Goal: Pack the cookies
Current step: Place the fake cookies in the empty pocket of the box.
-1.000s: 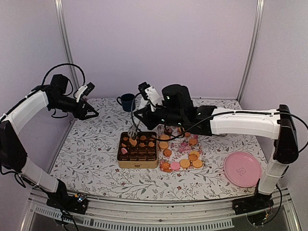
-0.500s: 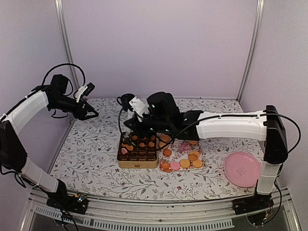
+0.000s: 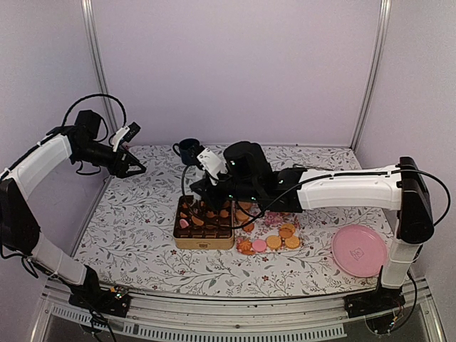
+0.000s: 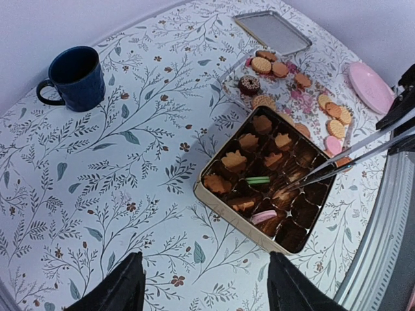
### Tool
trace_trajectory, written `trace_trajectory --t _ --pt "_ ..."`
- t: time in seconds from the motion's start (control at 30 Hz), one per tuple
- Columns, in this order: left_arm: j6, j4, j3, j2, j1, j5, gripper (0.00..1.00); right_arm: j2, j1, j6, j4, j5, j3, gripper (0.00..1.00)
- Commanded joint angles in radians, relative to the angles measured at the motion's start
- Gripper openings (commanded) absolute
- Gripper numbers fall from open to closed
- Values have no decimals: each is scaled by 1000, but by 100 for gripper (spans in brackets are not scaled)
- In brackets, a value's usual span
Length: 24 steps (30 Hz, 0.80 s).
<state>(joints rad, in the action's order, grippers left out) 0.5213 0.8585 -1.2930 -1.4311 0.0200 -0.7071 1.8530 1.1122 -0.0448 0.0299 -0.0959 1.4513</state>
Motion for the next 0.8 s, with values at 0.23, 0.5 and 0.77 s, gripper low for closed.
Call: trace_trajectory --t 0.23,0.5,0.77 --pt "2 14 0 23 -9 -5 65 -57 3 30 26 -21 -6 29" --pt "1 15 -7 20 -9 -7 65 -146 -11 40 24 -50 -48 33" --pt "5 20 -17 19 -9 -4 65 -380 -56 104 -16 -143 -290 34"
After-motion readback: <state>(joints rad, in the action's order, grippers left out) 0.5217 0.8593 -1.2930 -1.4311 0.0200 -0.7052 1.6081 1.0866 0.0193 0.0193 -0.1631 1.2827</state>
